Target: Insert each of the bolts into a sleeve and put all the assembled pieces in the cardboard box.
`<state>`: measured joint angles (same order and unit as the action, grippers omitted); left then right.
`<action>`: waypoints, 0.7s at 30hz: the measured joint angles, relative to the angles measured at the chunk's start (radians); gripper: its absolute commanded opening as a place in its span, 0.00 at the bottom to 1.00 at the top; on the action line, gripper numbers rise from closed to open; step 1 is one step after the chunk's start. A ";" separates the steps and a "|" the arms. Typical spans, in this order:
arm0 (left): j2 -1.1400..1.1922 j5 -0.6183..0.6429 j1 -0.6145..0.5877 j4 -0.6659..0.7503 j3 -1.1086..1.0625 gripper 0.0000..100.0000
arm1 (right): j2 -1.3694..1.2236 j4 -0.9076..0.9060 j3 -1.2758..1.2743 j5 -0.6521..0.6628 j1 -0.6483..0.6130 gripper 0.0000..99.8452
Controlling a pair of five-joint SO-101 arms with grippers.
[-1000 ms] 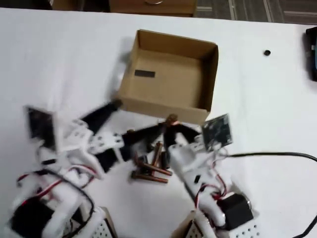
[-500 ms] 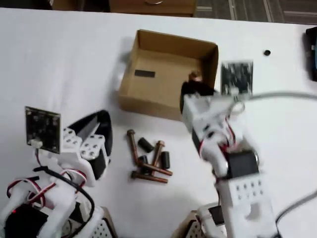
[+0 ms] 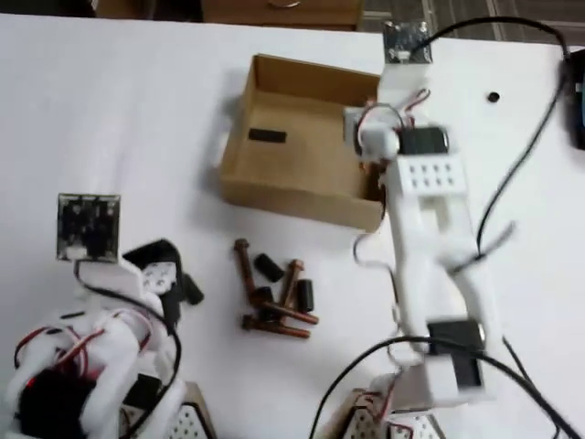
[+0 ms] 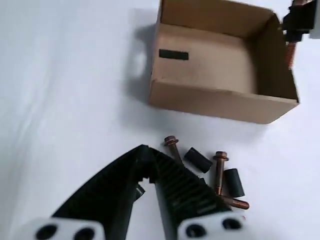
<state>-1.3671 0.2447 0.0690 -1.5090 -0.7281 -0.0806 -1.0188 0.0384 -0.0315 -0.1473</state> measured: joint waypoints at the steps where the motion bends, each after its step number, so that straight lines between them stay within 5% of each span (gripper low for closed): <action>1: 0.000 0.000 -0.012 0.000 -0.023 0.02 | -0.055 -0.029 0.040 0.003 0.006 0.02; 15: 0.000 0.000 -0.026 0.000 -0.063 0.02 | -0.528 -0.178 0.374 0.003 0.058 0.03; 21: 0.000 0.000 -0.026 0.000 -0.063 0.02 | -0.585 -0.176 0.393 0.003 0.058 0.14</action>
<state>-1.3671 0.2447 0.0430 -1.5090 -0.7910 -0.6651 -1.1953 0.4312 -0.0284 -0.0890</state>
